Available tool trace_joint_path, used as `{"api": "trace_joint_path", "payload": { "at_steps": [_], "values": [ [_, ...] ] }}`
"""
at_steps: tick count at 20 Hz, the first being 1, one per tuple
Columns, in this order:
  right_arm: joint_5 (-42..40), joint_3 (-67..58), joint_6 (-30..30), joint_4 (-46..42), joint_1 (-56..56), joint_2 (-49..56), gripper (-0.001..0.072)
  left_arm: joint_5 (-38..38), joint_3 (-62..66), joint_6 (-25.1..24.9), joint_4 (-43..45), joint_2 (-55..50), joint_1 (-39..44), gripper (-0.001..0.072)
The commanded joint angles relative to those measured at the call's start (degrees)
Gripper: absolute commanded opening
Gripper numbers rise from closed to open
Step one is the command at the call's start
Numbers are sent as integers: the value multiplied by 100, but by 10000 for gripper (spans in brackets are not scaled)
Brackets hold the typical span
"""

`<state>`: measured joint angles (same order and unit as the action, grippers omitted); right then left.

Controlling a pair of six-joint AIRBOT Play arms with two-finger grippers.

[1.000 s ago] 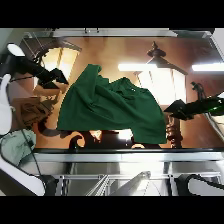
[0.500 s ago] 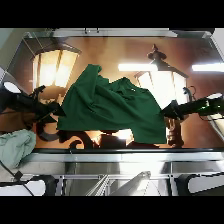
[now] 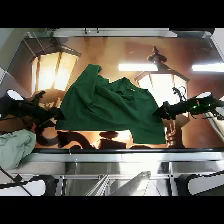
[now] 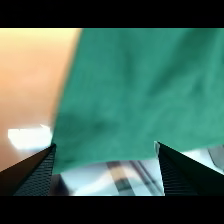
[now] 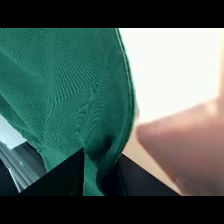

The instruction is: Fold the shirts.

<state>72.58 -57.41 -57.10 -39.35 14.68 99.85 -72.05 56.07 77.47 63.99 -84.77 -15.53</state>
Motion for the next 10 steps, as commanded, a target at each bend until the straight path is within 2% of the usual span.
{"api": "trace_joint_path", "payload": {
  "at_steps": [1, 5, 10],
  "values": [
    [11, -4, 15, -44, -20, 9, 245, -317, 481, -101, 81, 7, -284, 697],
    [11, -4, 13, -44, -20, 11, 245, -422, 306, -415, 92, 7, -415, 695],
    [247, -2, 85, -48, -17, 9, 244, 98, -503, -616, 79, 7, -415, 688]
  ]
}}
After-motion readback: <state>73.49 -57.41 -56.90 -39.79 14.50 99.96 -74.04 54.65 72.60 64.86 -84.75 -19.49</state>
